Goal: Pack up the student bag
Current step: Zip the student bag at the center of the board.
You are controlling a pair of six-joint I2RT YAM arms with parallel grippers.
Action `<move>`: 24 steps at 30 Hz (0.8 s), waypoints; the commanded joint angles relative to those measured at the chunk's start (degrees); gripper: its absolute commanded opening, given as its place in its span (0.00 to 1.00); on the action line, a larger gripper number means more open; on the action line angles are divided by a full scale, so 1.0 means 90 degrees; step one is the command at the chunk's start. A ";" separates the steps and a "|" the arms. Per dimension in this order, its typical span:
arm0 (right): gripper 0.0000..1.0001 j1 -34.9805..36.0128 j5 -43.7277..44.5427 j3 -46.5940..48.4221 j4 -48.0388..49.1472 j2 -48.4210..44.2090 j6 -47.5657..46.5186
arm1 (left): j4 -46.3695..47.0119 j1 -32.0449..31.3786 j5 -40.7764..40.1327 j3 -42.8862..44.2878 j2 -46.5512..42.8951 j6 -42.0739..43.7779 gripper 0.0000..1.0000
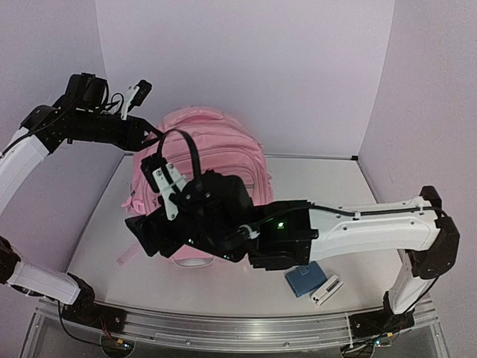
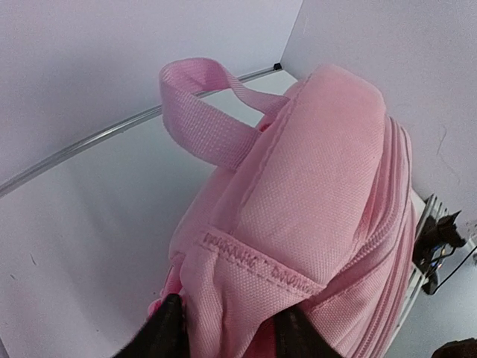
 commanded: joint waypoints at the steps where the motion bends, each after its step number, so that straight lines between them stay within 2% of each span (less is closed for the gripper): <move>1: 0.84 -0.0258 0.0960 -0.0087 -0.0539 -0.0646 0.0089 | 0.0097 -0.0020 -0.0210 -0.0143 -0.0487 -0.0270 0.54; 2: 0.86 -0.0327 0.1092 -0.0159 -0.0609 -0.0801 0.0089 | 0.0073 -0.0020 -0.0299 -0.0213 -0.0627 -0.0342 0.63; 5: 0.89 -0.0694 0.1258 -0.0449 -0.0692 -0.1214 0.0232 | 0.0013 -0.0024 -0.0578 -0.0475 -0.1036 -0.0690 0.77; 9: 0.93 -0.1334 0.1151 -0.0900 -0.0695 -0.1805 0.0462 | -0.0309 -0.0018 -0.0896 -0.0837 -0.1571 -0.1254 0.82; 11: 0.95 -0.1668 0.1097 -0.1078 -0.0695 -0.2046 0.0551 | -0.0465 -0.0021 -0.0852 -0.1031 -0.1797 -0.1476 0.82; 15: 0.98 -0.2232 0.0802 -0.1355 -0.0694 -0.2448 0.0700 | -0.0794 -0.0019 -0.0293 -0.1450 -0.2083 -0.1595 0.75; 20: 0.98 -0.3090 0.0021 -0.1636 -0.0696 -0.2649 0.0891 | -0.0499 -0.0031 0.1183 -0.2244 -0.2352 -0.1699 0.68; 24: 0.98 -0.3841 -0.0791 -0.1936 -0.0645 -0.2627 0.1003 | -0.0269 -0.0032 0.1999 -0.2714 -0.2276 -0.1776 0.61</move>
